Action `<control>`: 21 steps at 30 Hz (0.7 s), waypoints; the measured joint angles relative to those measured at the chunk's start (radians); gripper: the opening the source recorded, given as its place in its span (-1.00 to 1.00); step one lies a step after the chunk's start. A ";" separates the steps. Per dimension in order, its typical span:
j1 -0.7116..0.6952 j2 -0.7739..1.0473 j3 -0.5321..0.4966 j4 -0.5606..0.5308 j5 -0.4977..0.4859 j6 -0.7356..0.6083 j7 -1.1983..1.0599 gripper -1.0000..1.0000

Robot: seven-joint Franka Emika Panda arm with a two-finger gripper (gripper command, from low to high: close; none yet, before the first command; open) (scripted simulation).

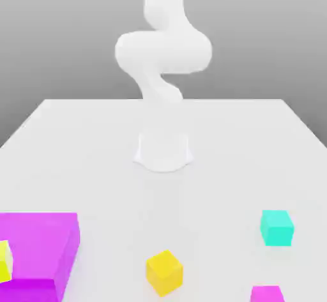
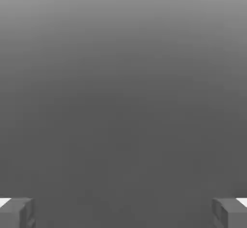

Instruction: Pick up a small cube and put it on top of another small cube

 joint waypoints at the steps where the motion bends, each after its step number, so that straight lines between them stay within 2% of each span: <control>1: 0.030 0.040 -0.003 -0.016 0.008 0.021 -0.045 0.00; 8: 0.223 0.298 -0.008 -0.123 0.057 0.157 -0.337 0.00; 14: 0.348 0.515 0.032 -0.214 0.082 0.273 -0.573 0.00; 18: 0.422 0.659 0.077 -0.274 0.058 0.352 -0.701 0.00; 21: 0.474 0.766 0.094 -0.320 -0.003 0.411 -0.766 0.00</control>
